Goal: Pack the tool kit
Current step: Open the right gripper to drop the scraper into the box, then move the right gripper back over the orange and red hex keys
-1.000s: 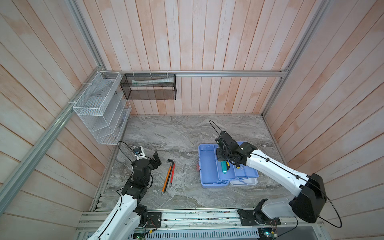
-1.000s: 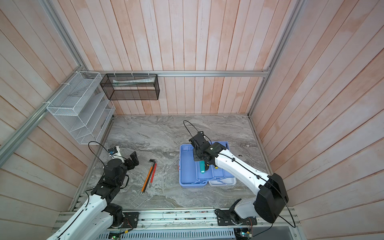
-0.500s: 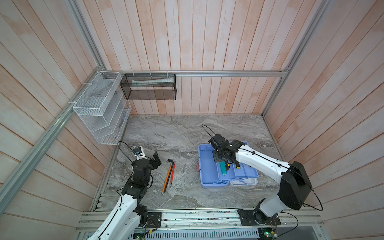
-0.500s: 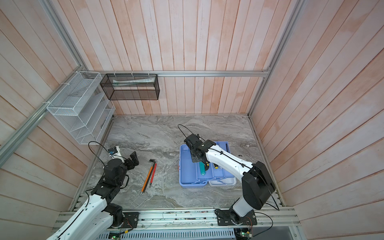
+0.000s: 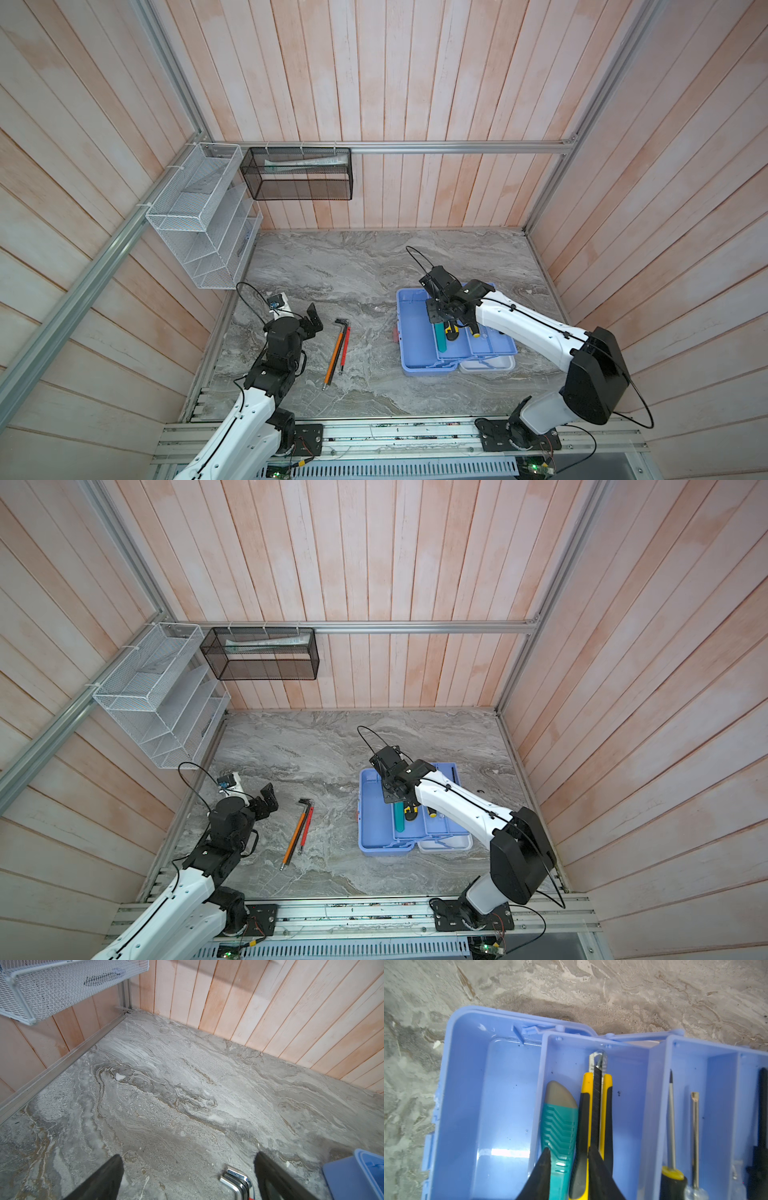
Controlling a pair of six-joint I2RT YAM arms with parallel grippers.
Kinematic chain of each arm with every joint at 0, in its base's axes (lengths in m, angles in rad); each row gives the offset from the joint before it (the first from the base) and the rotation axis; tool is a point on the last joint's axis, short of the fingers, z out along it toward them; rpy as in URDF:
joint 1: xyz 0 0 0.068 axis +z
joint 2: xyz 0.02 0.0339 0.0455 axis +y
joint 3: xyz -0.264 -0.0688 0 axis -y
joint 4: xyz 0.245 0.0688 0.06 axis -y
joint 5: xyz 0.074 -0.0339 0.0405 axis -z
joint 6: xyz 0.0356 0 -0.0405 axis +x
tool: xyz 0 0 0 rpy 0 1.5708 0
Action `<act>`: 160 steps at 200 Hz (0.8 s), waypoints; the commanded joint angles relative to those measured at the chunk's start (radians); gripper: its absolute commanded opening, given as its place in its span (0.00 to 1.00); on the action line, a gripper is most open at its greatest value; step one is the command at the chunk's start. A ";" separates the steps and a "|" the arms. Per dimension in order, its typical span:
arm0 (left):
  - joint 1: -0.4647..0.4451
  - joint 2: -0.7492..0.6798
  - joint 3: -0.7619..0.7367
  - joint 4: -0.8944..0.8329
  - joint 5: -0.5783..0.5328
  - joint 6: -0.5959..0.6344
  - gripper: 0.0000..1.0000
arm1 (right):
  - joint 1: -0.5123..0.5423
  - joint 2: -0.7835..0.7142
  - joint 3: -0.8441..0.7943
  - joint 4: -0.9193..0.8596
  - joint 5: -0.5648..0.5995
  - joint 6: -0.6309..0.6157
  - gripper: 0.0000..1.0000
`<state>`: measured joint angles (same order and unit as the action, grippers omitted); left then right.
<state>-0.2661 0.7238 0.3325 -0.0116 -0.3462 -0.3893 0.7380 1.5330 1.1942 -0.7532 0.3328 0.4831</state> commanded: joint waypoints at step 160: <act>0.006 -0.016 -0.012 -0.007 -0.018 -0.012 1.00 | 0.350 0.345 0.313 0.264 -0.151 0.140 0.33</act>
<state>-0.2653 0.7185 0.3325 -0.0120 -0.3492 -0.3904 1.0393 1.7439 1.4425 -0.5335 0.2317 0.5762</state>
